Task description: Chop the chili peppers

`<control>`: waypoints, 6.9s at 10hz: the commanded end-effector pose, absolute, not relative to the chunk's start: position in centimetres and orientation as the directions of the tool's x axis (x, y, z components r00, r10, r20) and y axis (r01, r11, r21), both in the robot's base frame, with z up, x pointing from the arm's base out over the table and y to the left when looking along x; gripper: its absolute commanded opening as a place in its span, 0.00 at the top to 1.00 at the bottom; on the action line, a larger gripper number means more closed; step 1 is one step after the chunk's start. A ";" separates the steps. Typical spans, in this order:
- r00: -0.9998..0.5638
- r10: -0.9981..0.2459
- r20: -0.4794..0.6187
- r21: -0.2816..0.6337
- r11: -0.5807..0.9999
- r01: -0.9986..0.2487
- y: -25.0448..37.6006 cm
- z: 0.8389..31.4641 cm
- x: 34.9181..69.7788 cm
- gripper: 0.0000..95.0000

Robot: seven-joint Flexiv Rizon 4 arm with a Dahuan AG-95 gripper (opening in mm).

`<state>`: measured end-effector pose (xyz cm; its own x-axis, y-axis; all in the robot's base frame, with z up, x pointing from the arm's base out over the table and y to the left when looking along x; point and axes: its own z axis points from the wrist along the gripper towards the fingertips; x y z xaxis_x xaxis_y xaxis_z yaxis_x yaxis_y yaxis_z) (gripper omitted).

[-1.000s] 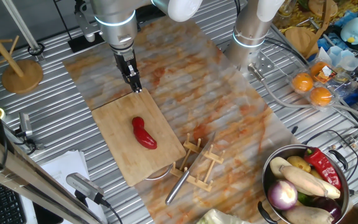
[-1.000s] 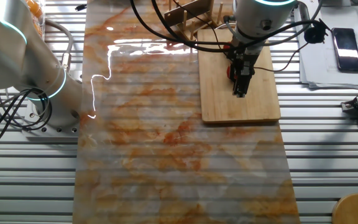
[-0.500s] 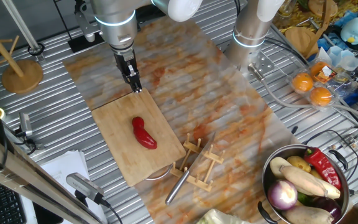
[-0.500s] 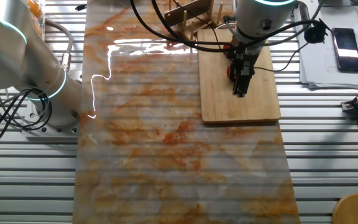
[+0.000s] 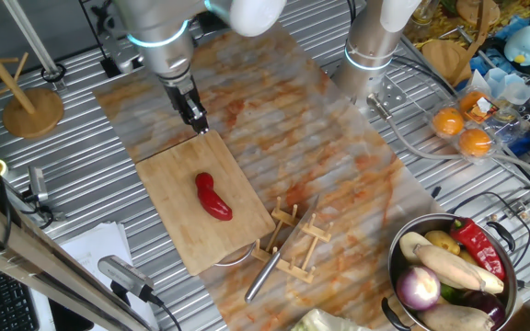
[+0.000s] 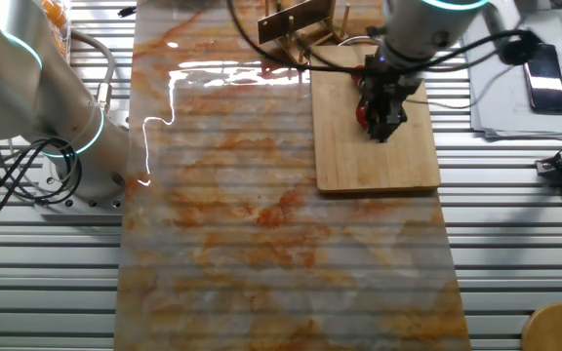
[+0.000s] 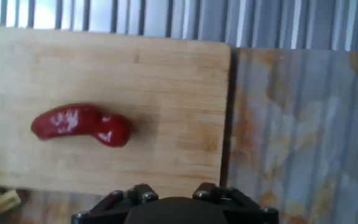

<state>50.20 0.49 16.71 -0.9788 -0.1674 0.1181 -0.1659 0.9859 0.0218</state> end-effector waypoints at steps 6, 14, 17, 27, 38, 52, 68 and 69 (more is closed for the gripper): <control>-0.965 -0.212 0.152 0.033 0.977 -0.209 4.8 18.6 51.8 1.00; -0.938 -0.316 0.144 0.043 0.949 -0.313 6.1 18.2 51.6 1.00; -0.948 -0.291 0.132 0.012 0.956 -0.292 5.9 18.2 51.7 1.00; -0.927 -0.355 0.119 0.076 0.934 -0.348 15.9 20.4 49.8 1.00; -0.896 -0.439 0.069 0.110 0.896 -0.430 21.6 19.8 47.5 0.80; -0.943 -0.320 0.093 0.064 0.947 -0.315 31.8 13.3 45.0 0.80; -0.940 -0.338 0.057 0.068 0.940 -0.334 33.0 9.6 43.5 0.80; -0.939 -0.339 0.053 0.065 0.940 -0.336 33.0 9.3 43.5 0.80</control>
<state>43.53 33.03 9.13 -0.9389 -0.3401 0.0523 -0.3367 0.9394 0.0647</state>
